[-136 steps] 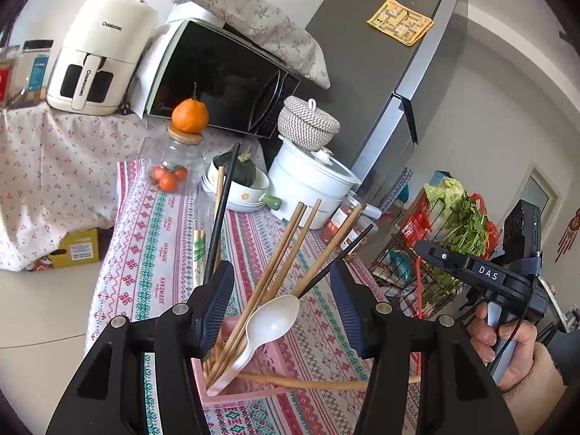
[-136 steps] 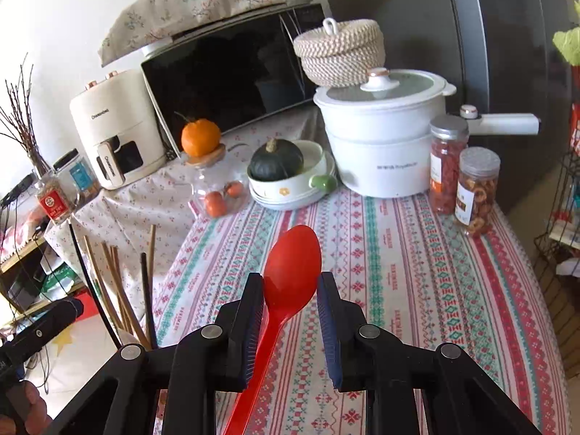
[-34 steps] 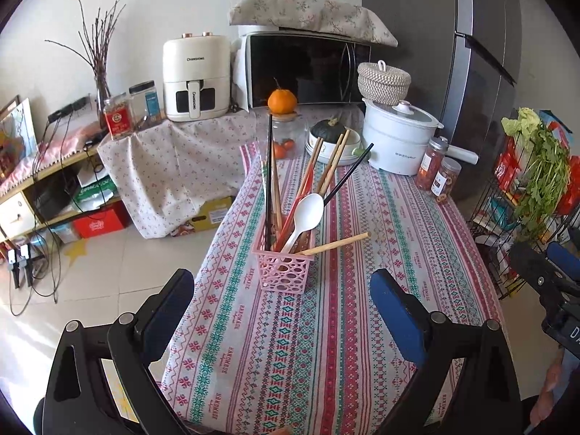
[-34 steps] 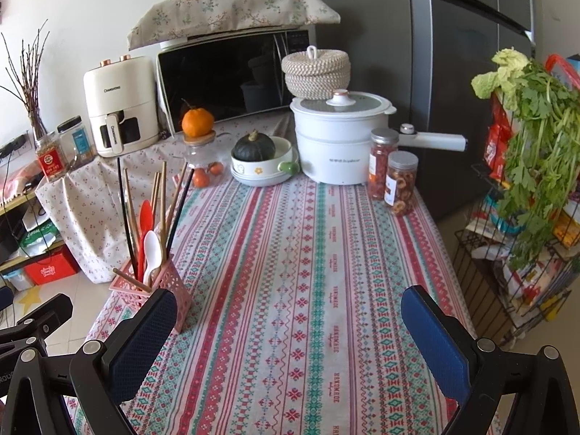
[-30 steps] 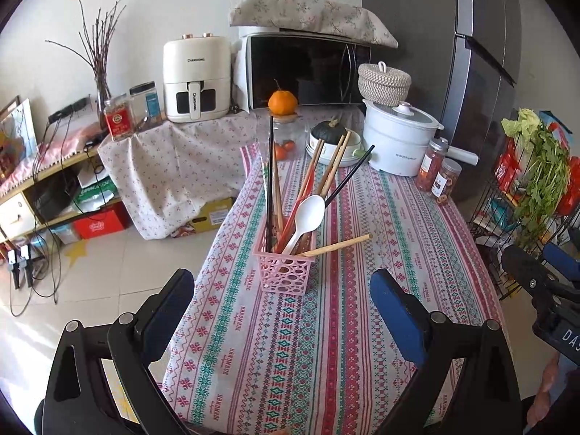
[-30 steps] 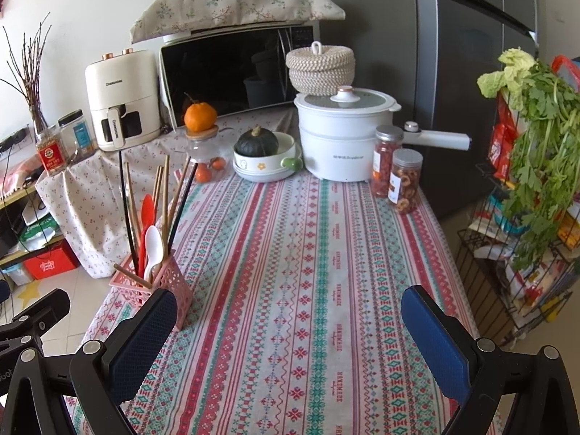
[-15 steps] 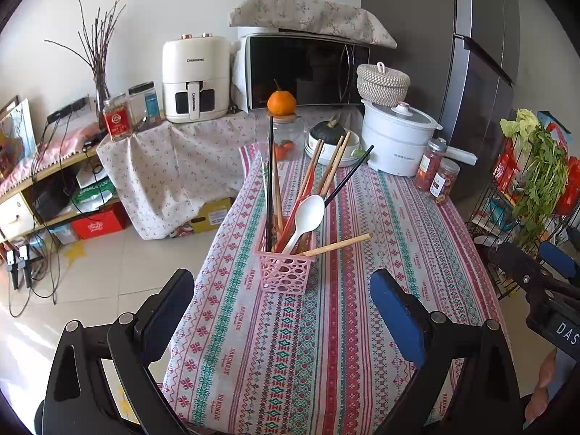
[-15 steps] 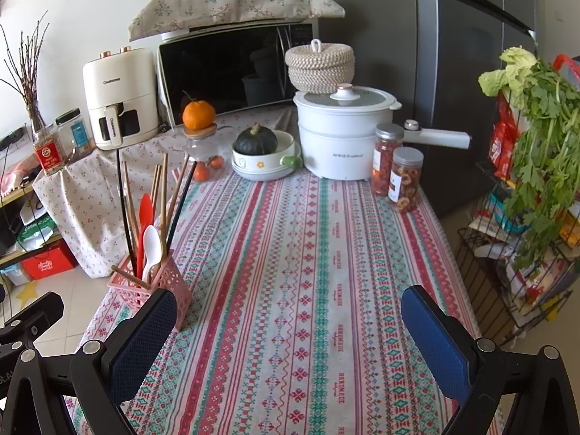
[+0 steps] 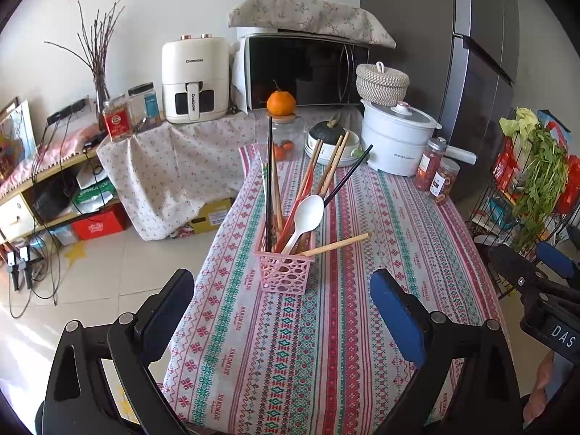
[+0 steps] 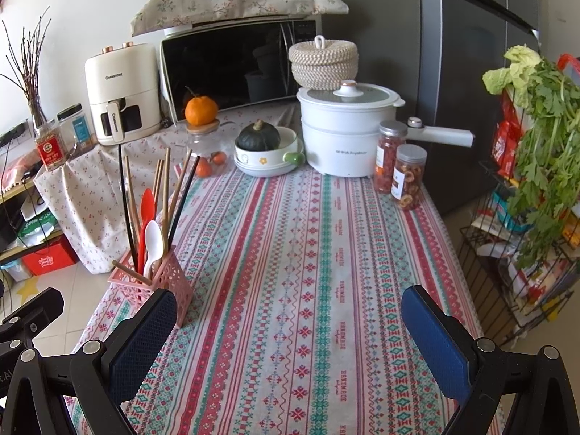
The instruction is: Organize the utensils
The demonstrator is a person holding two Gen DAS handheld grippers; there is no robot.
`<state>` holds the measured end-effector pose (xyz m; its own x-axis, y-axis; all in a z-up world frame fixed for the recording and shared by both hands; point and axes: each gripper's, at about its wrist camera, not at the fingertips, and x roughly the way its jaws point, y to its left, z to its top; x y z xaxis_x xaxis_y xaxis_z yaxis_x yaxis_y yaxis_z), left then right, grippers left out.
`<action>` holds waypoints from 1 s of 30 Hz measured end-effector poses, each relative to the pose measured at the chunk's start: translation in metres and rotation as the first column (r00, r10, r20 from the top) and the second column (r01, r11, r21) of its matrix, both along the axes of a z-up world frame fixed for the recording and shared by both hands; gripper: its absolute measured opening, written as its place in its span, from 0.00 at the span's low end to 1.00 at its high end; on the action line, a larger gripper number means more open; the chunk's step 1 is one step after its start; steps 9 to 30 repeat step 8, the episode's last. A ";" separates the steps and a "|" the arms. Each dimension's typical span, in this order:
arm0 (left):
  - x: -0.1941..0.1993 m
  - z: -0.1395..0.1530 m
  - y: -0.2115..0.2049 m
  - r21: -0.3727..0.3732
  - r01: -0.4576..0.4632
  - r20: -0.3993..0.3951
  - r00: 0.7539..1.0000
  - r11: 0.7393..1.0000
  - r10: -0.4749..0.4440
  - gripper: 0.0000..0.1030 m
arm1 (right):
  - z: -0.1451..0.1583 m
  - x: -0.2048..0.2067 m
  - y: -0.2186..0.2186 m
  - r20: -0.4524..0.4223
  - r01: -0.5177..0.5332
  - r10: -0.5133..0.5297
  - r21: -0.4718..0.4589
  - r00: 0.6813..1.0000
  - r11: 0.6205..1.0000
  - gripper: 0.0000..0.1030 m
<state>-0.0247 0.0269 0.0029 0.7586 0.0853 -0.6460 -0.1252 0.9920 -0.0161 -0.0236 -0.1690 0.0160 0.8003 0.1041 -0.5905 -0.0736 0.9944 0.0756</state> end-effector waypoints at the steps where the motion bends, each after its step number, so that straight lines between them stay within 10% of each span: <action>1: 0.000 0.000 0.000 -0.001 -0.001 0.000 1.000 1.000 0.001 0.96 | 0.000 0.000 0.000 0.000 0.000 0.000 0.000 1.000 1.000 0.99; 30: 0.001 -0.002 0.001 0.008 -0.006 -0.007 1.000 1.000 0.007 0.96 | -0.001 0.000 0.000 -0.003 -0.002 0.002 0.001 1.000 1.000 0.99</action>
